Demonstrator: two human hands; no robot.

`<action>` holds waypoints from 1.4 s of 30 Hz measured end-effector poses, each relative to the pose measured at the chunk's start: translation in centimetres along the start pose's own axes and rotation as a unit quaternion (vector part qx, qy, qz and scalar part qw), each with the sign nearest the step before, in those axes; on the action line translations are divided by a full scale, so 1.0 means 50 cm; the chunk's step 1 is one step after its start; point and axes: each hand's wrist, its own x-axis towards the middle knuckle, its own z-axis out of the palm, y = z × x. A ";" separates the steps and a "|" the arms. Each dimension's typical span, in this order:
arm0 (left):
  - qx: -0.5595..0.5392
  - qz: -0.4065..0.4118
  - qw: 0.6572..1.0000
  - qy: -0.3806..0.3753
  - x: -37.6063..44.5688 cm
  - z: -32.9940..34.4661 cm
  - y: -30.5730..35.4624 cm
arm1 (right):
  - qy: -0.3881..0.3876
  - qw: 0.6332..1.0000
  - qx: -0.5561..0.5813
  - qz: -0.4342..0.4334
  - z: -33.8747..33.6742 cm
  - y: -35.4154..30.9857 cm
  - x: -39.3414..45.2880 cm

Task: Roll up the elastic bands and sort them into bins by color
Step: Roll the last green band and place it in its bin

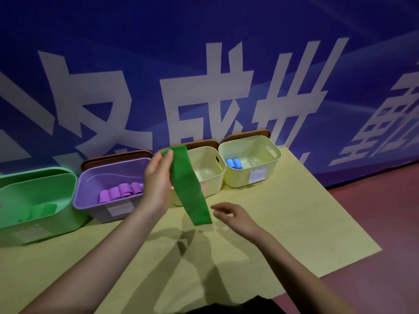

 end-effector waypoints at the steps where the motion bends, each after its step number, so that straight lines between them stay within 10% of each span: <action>1: 0.029 0.004 1.000 -0.011 -0.013 0.005 -0.005 | 0.026 0.999 0.027 -0.029 -0.005 -0.025 -0.003; 10: 0.186 0.121 0.968 -0.121 -0.078 0.034 -0.032 | 0.150 0.959 0.136 -0.197 -0.008 -0.191 -0.036; 19: 0.092 -0.066 0.981 -0.158 -0.103 0.028 -0.040 | 0.143 0.950 0.221 -0.165 -0.014 -0.220 -0.050; 42: 0.053 -0.111 0.977 -0.175 -0.089 -0.060 -0.023 | 0.091 0.972 0.107 -0.188 0.031 -0.216 -0.065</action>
